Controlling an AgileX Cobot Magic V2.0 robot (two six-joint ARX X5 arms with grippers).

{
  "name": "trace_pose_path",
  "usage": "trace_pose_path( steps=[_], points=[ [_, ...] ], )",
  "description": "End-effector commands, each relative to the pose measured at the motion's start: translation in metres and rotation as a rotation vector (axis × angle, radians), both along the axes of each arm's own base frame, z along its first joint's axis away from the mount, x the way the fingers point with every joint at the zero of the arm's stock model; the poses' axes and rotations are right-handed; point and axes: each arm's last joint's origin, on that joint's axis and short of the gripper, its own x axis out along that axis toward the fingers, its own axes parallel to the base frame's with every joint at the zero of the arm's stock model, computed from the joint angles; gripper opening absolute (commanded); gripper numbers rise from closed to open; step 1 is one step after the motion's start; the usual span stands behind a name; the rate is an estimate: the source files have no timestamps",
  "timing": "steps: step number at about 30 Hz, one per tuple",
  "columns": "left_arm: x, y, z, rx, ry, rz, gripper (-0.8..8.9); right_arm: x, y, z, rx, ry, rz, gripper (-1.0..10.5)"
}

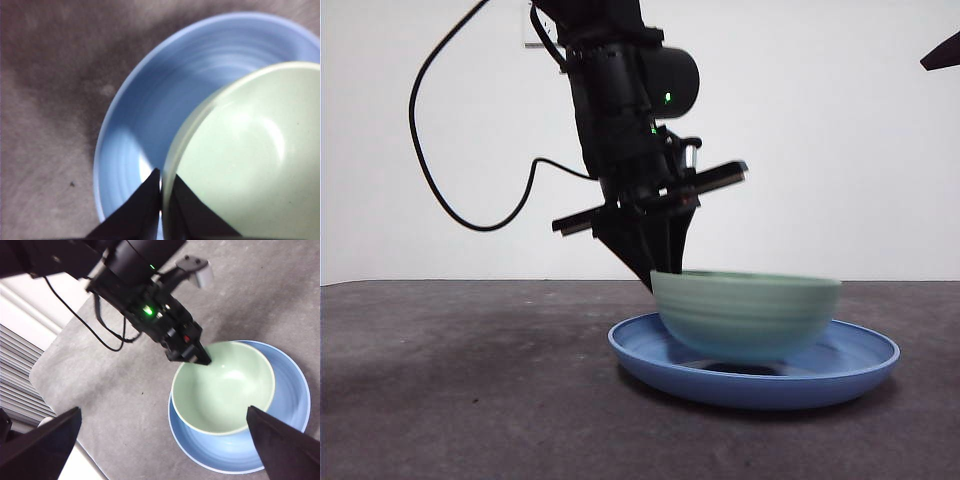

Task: Place the green bowl on the blue plate

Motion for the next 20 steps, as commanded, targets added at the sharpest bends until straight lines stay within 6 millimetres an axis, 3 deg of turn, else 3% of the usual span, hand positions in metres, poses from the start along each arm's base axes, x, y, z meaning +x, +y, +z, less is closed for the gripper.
trace_pose_path(
  steps=[1,8,9,12,16,20],
  points=[
    [0.001,-0.011,-0.01,0.012,0.005,-0.029,0.19,0.001,0.001,0.006,0.004,-0.025,0.004,6.0],
    [0.0,-0.014,-0.01,0.006,-0.004,-0.042,0.41,0.001,0.001,0.006,0.005,-0.025,0.004,6.0],
    [0.0,-0.013,-0.009,0.006,-0.005,-0.041,0.84,0.001,0.001,0.006,0.005,-0.025,0.004,6.0],
    [0.002,-0.011,0.0,-0.008,-0.02,-0.032,3.51,0.0,0.001,0.006,0.005,-0.024,0.004,6.0],
    [0.0,0.001,0.032,-0.052,-0.072,-0.012,5.78,0.001,0.001,0.006,0.005,-0.025,0.004,6.0],
    [-0.016,0.026,0.084,-0.088,-0.137,-0.024,5.82,0.001,0.001,0.006,0.005,-0.025,0.004,6.0]
  ],
)
